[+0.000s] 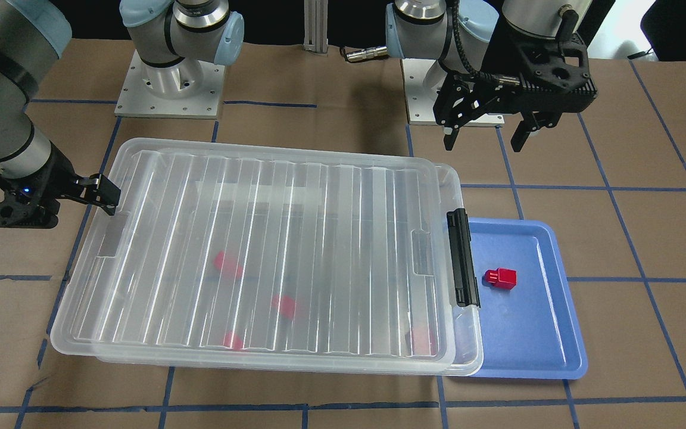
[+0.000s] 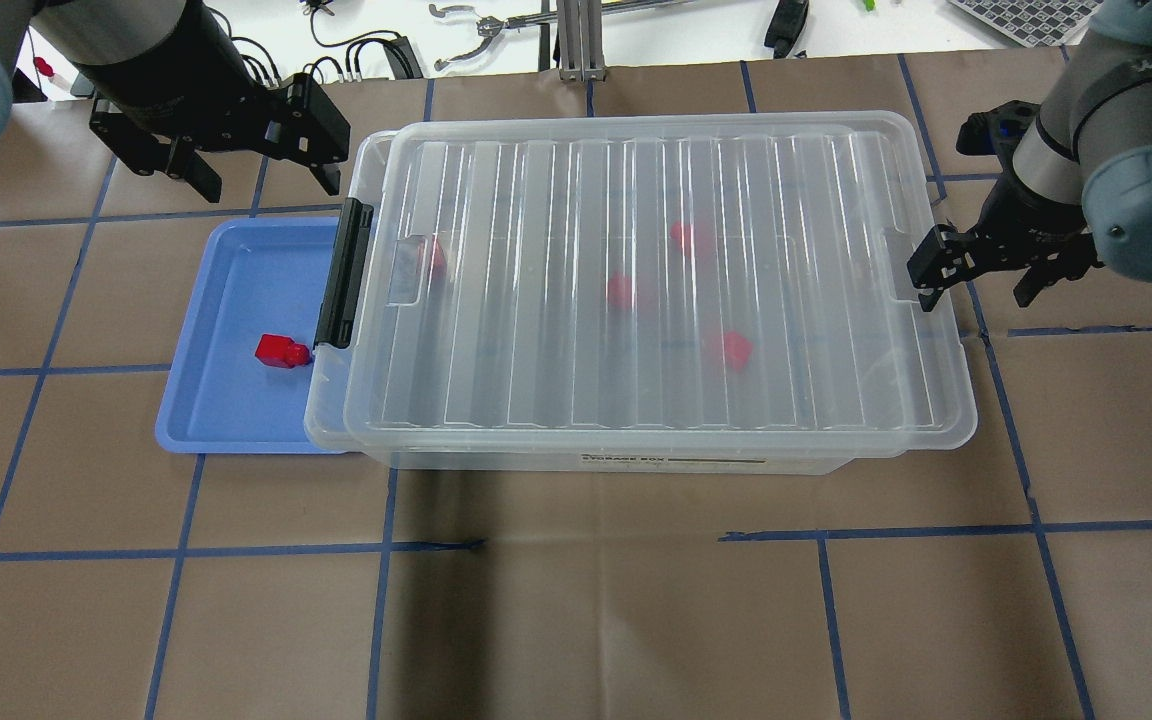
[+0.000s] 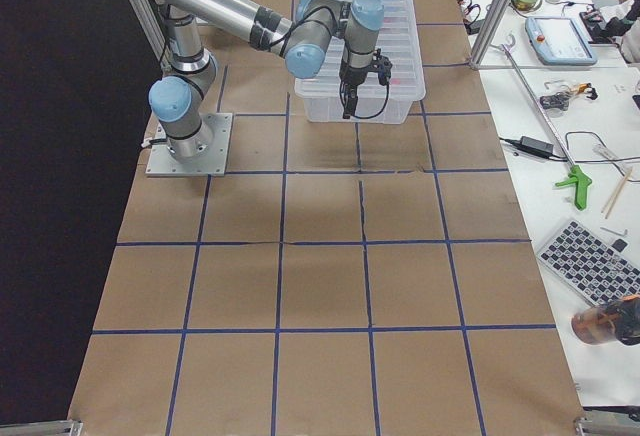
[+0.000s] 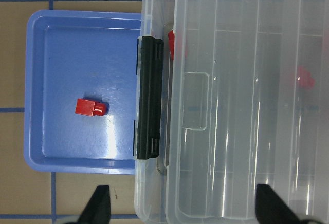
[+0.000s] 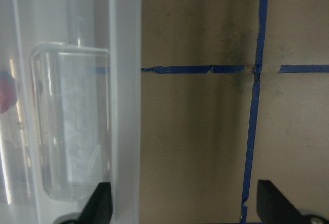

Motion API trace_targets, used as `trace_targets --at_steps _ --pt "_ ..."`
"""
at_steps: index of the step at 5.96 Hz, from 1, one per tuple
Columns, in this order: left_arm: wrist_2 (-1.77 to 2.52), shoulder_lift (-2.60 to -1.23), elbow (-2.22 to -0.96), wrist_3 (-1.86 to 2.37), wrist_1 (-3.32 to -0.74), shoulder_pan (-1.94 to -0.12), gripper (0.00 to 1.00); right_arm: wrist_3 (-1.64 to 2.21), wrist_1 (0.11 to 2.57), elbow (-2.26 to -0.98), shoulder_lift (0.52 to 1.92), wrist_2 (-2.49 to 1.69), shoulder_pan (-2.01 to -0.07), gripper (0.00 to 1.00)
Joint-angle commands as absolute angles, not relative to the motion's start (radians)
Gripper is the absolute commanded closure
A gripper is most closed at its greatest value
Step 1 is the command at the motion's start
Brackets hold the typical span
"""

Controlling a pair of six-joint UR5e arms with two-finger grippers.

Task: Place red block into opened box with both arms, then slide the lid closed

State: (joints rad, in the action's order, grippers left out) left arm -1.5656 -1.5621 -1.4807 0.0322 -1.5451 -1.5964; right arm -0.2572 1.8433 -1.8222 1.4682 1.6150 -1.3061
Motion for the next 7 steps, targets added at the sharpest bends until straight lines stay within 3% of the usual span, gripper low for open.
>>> trace_targets --at_steps 1,7 --pt "-1.571 -1.562 -1.476 0.028 -1.554 -1.595 0.02 -0.290 1.845 -1.822 1.468 1.617 -1.258 0.00" --pt "-1.568 -1.560 -1.480 -0.110 -1.557 -1.586 0.02 -0.367 1.870 -1.822 1.468 1.678 -1.192 0.00"
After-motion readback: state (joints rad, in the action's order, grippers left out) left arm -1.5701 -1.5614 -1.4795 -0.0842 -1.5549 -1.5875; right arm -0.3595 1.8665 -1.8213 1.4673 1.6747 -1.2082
